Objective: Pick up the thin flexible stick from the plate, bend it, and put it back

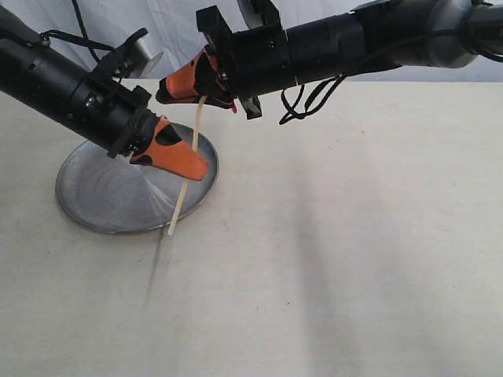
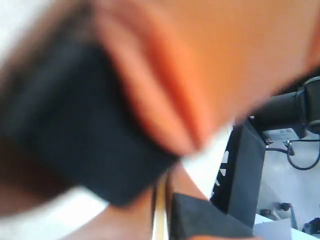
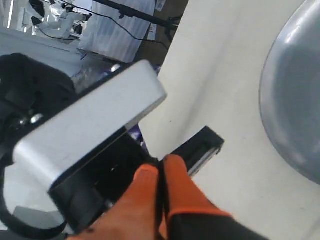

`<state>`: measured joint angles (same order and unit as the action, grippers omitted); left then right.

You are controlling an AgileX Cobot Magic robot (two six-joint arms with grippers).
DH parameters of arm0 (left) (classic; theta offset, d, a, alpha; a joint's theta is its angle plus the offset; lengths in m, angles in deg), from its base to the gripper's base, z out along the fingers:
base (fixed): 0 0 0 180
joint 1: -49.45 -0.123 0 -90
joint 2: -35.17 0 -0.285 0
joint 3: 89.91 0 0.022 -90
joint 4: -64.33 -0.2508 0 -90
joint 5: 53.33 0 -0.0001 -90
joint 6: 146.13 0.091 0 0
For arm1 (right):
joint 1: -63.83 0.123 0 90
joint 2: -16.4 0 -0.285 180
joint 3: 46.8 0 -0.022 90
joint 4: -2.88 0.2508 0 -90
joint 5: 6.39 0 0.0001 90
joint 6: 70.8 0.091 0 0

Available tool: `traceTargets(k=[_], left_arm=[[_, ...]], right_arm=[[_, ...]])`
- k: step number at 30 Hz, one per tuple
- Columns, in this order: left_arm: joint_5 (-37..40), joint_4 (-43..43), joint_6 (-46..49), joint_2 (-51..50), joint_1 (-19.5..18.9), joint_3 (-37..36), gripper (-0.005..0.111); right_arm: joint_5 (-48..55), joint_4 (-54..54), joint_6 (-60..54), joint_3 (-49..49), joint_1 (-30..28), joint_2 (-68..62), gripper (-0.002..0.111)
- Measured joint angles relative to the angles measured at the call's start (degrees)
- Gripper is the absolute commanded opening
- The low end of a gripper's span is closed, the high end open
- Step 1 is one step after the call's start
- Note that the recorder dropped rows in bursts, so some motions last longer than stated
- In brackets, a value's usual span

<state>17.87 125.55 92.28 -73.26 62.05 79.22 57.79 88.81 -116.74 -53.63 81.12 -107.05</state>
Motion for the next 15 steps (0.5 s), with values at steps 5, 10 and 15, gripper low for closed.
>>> traceTargets(k=[5, 10, 15], left_arm=[[1.1, 3.3, 2.2, 0.3, 0.0, -0.4, 0.0], [2.1, 10.9, 5.1, 2.9, 0.0, -0.7, 0.0], [-0.6, 15.5, 7.1, 5.5, 0.0, -0.6, 0.0]], right_arm=[[-5.8, -7.2, 3.9, -0.5, -0.1, 0.5, 0.0], [-8.2, -12.8, 6.1, -0.6, -0.4, 0.6, 0.0], [-7.7, -15.2, 8.9, -0.6, 0.2, 0.6, 0.0]])
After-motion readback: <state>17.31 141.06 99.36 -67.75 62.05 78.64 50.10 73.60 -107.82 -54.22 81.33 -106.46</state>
